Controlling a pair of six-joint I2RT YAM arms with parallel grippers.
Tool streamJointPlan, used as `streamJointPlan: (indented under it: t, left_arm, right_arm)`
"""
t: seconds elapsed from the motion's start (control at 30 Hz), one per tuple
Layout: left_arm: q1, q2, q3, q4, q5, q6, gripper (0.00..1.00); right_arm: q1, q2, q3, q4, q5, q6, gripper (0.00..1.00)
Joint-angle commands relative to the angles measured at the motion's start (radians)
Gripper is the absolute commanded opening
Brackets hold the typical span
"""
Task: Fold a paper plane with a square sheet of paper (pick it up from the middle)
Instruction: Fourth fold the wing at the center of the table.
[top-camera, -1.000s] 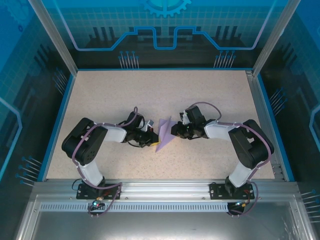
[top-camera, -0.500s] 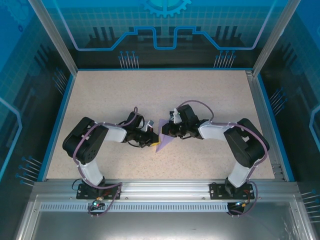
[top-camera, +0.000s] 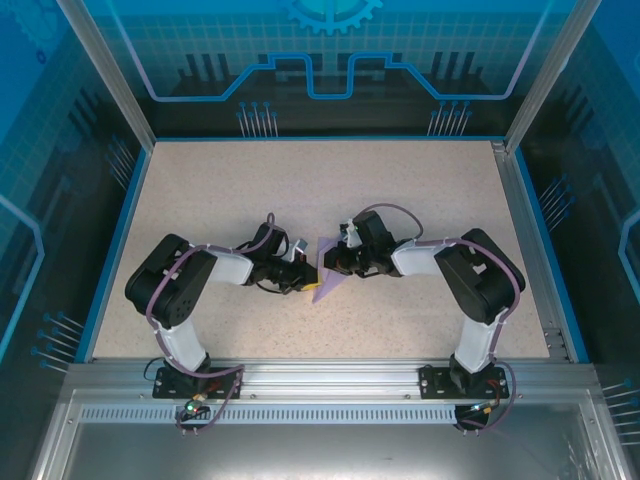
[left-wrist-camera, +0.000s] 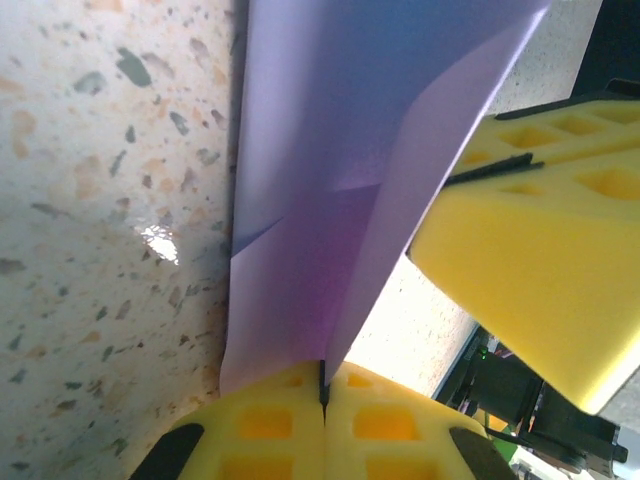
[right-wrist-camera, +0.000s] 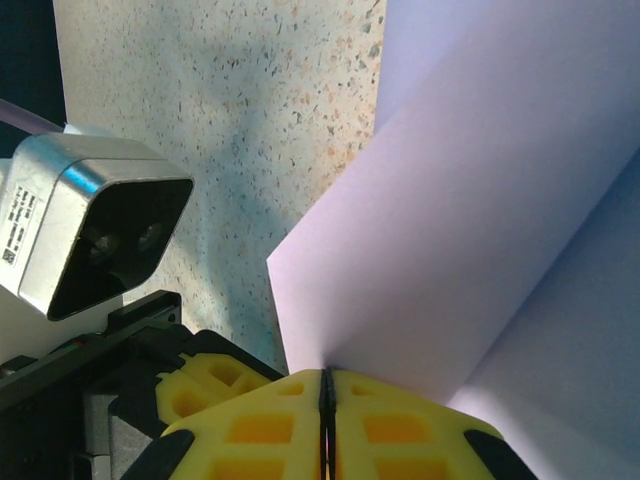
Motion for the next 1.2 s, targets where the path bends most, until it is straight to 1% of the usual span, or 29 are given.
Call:
streamJointPlan:
  t: [0.0,0.2,0.37,0.47,0.57,0.7,0.93,1.17]
  left_arm:
    - [0.013,0.016,-0.013,0.015,0.023,-0.015,0.06]
    - [0.013,0.001,-0.012,-0.017,0.02,0.014,0.15]
    - [0.014,-0.004,-0.015,-0.042,0.023,0.031,0.16]
    - [0.013,-0.006,-0.013,-0.049,0.023,0.041,0.12]
    - [0.013,0.003,-0.006,-0.05,0.025,0.045,0.05]
    - [0.013,0.005,-0.004,-0.043,0.028,0.035,0.01]
    - [0.022,0.022,-0.004,0.01,0.061,-0.01,0.0]
    - [0.027,0.041,-0.006,0.045,0.09,-0.034,0.0]
  right_arm:
    - [-0.012,0.024,0.006,0.014,0.01,0.008,0.1]
    - [-0.016,0.035,0.007,0.016,0.008,0.012,0.1]
    - [-0.015,0.04,0.012,0.011,0.008,0.011,0.1]
    - [-0.016,0.04,0.013,0.005,0.016,0.012,0.1]
    - [-0.016,0.04,0.012,0.0,0.016,0.009,0.1]
    - [-0.016,0.027,0.01,-0.002,0.006,-0.001,0.1]
    - [-0.001,0.013,0.015,0.023,-0.054,-0.011,0.11]
    - [-0.002,0.031,0.013,0.027,-0.045,0.0,0.12]
